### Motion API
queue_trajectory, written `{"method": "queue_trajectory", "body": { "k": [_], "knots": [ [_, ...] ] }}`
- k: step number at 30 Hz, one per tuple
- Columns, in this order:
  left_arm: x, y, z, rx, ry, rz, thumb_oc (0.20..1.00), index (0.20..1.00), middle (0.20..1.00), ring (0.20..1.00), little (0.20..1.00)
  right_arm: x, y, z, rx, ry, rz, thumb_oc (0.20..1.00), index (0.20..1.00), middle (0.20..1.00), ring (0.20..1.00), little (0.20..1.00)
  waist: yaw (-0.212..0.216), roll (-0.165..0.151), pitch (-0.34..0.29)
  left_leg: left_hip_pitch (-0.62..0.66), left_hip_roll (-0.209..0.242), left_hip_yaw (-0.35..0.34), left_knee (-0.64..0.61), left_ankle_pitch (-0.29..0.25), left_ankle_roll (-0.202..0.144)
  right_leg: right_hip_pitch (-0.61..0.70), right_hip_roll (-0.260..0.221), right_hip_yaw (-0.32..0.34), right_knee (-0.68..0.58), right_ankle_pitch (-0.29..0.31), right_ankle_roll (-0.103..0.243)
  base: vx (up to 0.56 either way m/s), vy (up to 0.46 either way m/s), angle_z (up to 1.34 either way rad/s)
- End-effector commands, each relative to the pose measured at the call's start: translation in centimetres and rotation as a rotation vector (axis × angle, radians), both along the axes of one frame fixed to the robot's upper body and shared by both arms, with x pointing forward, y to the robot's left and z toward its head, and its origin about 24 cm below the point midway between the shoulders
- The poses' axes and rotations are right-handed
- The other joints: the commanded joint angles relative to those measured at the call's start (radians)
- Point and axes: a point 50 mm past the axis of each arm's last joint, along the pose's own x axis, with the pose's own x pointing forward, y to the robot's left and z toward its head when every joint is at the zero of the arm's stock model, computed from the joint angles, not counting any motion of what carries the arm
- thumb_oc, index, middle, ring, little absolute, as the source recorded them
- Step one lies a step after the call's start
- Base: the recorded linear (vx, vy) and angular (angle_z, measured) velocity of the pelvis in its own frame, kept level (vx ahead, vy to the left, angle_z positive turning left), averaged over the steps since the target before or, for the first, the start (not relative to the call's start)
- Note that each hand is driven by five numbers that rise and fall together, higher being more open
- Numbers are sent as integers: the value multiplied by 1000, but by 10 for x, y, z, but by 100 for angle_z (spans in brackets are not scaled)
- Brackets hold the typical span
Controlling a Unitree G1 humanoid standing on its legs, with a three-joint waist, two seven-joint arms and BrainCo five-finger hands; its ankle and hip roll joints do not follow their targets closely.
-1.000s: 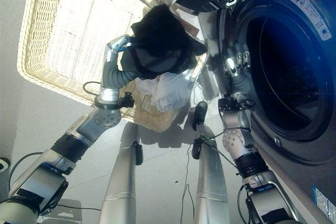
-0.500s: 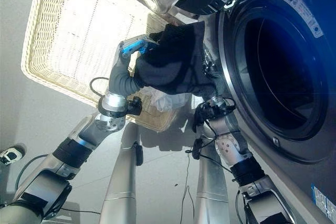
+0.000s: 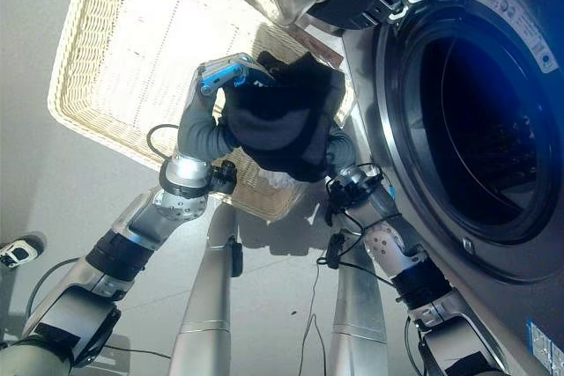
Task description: Put the clothes into the washing machine.
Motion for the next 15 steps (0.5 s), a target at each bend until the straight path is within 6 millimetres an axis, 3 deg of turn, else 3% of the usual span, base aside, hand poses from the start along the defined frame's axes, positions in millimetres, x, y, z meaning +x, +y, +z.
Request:
{"method": "queue_trajectory", "body": {
  "k": [1, 6, 7, 8, 9, 15],
  "knots": [
    [-44, -15, 25, -29, -192, -277, 200, 200, 200, 200, 200, -20, 23, 26, -35, -175, 91, 1000, 1000, 1000, 1000, 1000, -8, 11, -12, -14, -105, 19, 143, -116, 80, 79, 67, -43, -286, 250, 63, 0, 0, 0],
    [-49, -19, 29, -17, -190, -323, 200, 200, 200, 200, 200, -19, 27, 36, -78, -236, 23, 1000, 1000, 1000, 1000, 1000, -4, 14, -12, -16, -111, 17, 148, -116, 81, 79, 66, -46, -283, 248, 61, 0, 0, 0],
    [-50, -20, 30, -14, -187, -328, 200, 200, 200, 200, 200, -19, 28, 38, -79, -247, 13, 642, 642, 642, 642, 642, -3, 14, -12, -16, -111, 17, 150, -116, 81, 79, 66, -46, -283, 248, 61, 0, 0, 0],
    [-50, -21, 31, -12, -182, -333, 200, 200, 200, 200, 200, -19, 29, 39, -80, -251, 3, 395, 395, 395, 395, 395, -4, 15, -12, -17, -112, 17, 152, -116, 81, 79, 66, -46, -282, 248, 61, 0, 0, 0],
    [-50, -22, 31, -7, -179, -338, 200, 200, 200, 200, 200, -19, 30, 42, -79, -265, -3, 200, 200, 200, 200, 200, -3, 15, -12, -19, -114, 16, 155, -116, 82, 77, 67, -45, -280, 249, 60, 0, 0, 0],
    [-51, -23, 32, 1, -173, -340, 200, 200, 200, 200, 200, -20, 34, 47, -61, -280, 3, 200, 200, 200, 200, 200, 1, 21, -12, -24, -117, 15, 162, -117, 83, 72, 65, -47, -272, 247, 59, 0, 0, 0]
  ]
}}
